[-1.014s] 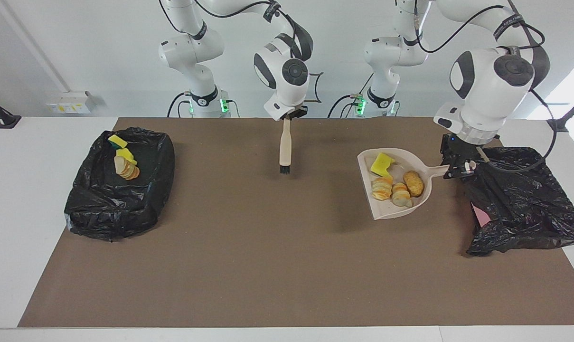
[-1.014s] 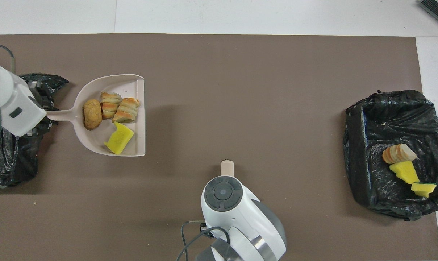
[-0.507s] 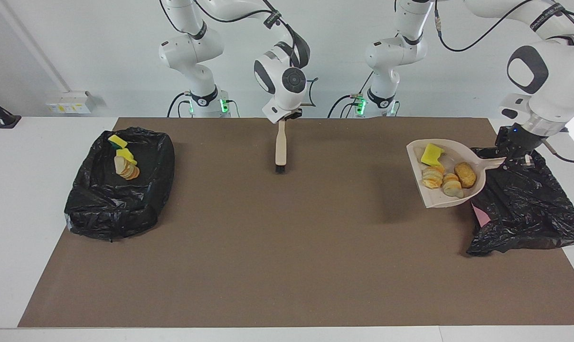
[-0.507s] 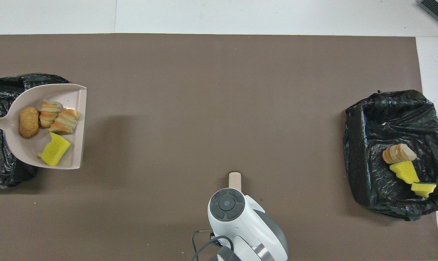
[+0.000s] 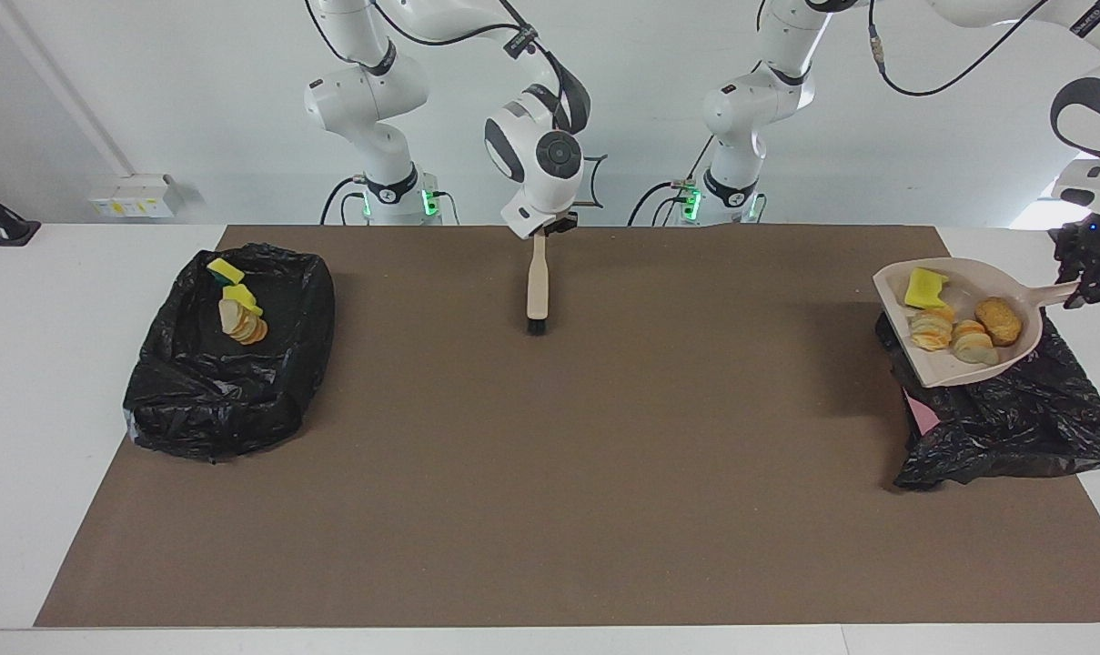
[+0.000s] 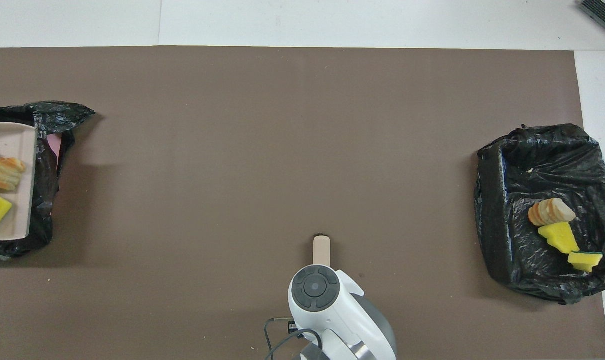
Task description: Sweep and dump trash in bin
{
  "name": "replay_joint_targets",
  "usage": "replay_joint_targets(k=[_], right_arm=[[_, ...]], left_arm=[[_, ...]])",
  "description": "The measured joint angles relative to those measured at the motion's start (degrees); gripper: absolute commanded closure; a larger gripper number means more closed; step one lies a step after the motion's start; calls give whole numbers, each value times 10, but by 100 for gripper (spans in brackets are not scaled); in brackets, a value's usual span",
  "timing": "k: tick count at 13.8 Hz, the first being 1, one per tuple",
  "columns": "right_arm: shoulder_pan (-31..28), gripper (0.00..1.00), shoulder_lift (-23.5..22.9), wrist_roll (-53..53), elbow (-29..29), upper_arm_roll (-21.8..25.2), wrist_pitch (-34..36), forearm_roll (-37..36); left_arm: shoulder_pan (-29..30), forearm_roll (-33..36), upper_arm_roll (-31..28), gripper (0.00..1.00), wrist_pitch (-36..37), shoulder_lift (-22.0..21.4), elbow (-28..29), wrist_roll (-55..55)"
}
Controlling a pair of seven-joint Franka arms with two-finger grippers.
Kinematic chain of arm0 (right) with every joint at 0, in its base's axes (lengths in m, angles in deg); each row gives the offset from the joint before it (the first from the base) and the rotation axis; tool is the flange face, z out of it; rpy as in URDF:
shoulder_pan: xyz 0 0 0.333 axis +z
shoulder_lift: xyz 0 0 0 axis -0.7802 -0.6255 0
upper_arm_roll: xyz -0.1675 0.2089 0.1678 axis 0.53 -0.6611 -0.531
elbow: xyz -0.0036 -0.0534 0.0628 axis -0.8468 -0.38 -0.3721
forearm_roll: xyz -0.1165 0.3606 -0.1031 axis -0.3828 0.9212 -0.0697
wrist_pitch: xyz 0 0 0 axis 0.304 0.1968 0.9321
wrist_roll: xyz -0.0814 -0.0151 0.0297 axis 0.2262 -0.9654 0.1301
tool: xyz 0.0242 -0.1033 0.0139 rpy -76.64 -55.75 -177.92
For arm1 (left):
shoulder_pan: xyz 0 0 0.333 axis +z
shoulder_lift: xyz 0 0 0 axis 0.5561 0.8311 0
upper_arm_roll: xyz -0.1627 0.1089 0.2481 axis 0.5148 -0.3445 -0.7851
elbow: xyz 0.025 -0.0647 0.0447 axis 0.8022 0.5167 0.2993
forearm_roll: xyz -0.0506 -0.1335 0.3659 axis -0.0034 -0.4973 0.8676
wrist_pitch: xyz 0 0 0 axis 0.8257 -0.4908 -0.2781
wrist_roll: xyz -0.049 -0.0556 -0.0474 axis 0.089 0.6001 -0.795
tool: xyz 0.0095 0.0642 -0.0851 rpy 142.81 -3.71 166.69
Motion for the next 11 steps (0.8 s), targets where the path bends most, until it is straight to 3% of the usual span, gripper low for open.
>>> replay_joint_targets(k=[1,2,8,11], right_arm=[[1,14,0,-15,0,0,-1,0],[1,0,0,-26,0,0,-1,0],[-8,0,-7,-35,22,7,-54,-27],[-55,0,-7,-38,60,12,-56,-62]], left_arm=[[13,16,0,100,-15,1,-1,0],[23,32,-1,100,-27,2,-1,0],[14,247,6,100,-47,3,0,-127],[-21,341,8,100,-33,3,2,-189]])
